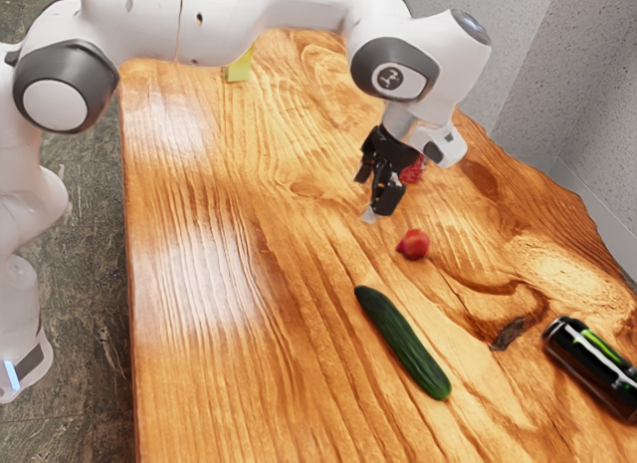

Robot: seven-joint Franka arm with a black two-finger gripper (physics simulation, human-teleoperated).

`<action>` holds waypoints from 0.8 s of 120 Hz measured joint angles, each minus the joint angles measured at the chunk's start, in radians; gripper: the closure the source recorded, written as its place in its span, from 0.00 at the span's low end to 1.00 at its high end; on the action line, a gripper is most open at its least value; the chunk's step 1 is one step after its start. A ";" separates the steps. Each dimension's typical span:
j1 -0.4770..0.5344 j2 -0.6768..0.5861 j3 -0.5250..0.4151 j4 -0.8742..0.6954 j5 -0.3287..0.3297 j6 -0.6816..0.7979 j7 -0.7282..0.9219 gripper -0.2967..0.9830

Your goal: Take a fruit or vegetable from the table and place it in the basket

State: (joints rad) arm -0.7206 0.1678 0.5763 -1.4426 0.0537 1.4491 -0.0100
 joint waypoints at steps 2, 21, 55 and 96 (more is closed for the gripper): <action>0.001 -0.002 0.002 0.000 0.000 0.015 0.002 0.23; 0.000 -0.024 0.007 0.001 -0.003 0.110 0.023 0.23; -0.103 -0.046 0.002 0.006 0.071 0.151 0.265 0.23; 0.025 0.008 0.001 0.003 -0.087 0.177 0.675 0.23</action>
State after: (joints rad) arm -0.6953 0.1757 0.5778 -1.4393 -0.0333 1.6258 0.6645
